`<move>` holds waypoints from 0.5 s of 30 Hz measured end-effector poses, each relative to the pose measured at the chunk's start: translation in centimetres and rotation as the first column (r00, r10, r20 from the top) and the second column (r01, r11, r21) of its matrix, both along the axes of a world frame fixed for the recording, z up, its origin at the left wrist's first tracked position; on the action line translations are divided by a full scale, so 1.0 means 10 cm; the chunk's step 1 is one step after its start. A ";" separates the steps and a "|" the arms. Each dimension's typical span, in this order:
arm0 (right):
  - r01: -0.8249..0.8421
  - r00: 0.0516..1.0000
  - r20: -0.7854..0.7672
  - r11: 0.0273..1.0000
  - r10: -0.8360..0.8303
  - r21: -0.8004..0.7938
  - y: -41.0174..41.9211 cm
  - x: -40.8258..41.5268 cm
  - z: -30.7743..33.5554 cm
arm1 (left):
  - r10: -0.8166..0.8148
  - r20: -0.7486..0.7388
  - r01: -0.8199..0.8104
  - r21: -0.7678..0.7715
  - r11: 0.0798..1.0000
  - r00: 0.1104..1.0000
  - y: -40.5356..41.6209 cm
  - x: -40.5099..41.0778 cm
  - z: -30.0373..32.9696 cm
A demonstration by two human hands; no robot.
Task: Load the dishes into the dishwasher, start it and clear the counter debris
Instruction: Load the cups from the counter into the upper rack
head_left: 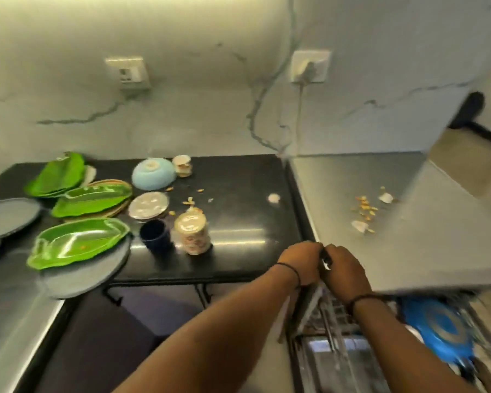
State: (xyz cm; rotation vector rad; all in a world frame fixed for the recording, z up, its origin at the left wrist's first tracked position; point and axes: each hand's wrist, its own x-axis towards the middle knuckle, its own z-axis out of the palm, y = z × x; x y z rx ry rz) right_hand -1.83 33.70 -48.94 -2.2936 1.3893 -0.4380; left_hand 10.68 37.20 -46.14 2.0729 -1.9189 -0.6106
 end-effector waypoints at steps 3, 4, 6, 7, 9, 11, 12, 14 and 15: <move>-0.086 0.995 0.060 0.996 0.086 0.008 0.15 0.81 0.11 | 0.096 0.014 -0.095 -0.080 0.992 0.995 0.22 0.73 0.05; -0.107 0.991 0.078 0.994 0.106 0.005 0.18 0.96 0.14 | 0.113 0.023 -0.110 -0.105 0.988 0.993 0.27 0.88 0.07; -0.193 0.978 0.086 0.981 0.192 -0.006 0.21 1.42 0.22 | 0.163 0.041 -0.156 -0.140 0.978 0.986 0.40 1.35 0.11; -0.232 0.968 0.097 0.972 0.229 0.019 0.24 1.64 0.27 | 0.184 0.061 -0.172 -0.156 0.973 0.981 0.45 1.57 0.13; -0.322 0.945 0.088 0.943 0.315 0.079 0.31 2.13 0.34 | 0.232 0.142 -0.202 -0.200 0.959 0.962 0.58 2.04 0.20; -0.401 0.916 0.022 0.909 0.401 0.117 0.40 2.53 0.34 | 0.254 0.256 -0.204 -0.206 0.957 0.933 0.72 2.40 0.26; -0.424 0.904 0.001 0.895 0.428 0.138 0.43 2.67 0.30 | 0.258 0.301 -0.205 -0.197 0.959 0.918 0.79 2.53 0.29; -0.440 0.896 0.011 0.884 0.444 0.160 0.48 2.90 0.25 | 0.268 0.315 -0.217 -0.186 0.958 0.910 0.90 2.75 0.33; -0.439 0.897 0.017 0.885 0.442 0.152 0.50 3.00 0.23 | 0.277 0.302 -0.229 -0.185 0.956 0.912 0.95 2.85 0.36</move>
